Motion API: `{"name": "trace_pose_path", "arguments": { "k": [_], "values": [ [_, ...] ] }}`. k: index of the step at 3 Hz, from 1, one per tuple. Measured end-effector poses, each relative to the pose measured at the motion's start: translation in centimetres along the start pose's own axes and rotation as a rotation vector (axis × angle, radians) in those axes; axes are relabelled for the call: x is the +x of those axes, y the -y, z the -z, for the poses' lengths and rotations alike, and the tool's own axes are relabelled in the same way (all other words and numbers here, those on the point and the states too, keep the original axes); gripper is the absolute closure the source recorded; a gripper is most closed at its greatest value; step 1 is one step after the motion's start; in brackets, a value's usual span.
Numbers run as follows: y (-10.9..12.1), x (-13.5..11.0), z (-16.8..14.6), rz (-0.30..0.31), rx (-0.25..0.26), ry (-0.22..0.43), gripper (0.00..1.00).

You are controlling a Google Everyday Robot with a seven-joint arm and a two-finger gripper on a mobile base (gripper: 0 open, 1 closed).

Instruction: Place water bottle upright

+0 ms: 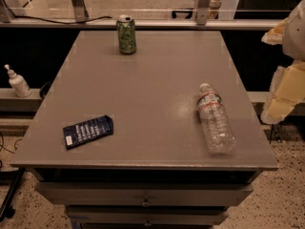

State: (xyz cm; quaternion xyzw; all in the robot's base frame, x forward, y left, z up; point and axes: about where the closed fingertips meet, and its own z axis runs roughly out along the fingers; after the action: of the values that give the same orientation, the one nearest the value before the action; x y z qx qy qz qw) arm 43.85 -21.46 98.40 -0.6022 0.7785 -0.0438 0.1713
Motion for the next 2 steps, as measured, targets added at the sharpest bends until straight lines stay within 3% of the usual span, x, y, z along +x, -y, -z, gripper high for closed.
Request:
{"name": "trace_pose_path", "arguments": {
  "k": [2],
  "values": [
    [1.1,-1.0,-1.7,0.045,0.010,0.022,0.00]
  ]
}}
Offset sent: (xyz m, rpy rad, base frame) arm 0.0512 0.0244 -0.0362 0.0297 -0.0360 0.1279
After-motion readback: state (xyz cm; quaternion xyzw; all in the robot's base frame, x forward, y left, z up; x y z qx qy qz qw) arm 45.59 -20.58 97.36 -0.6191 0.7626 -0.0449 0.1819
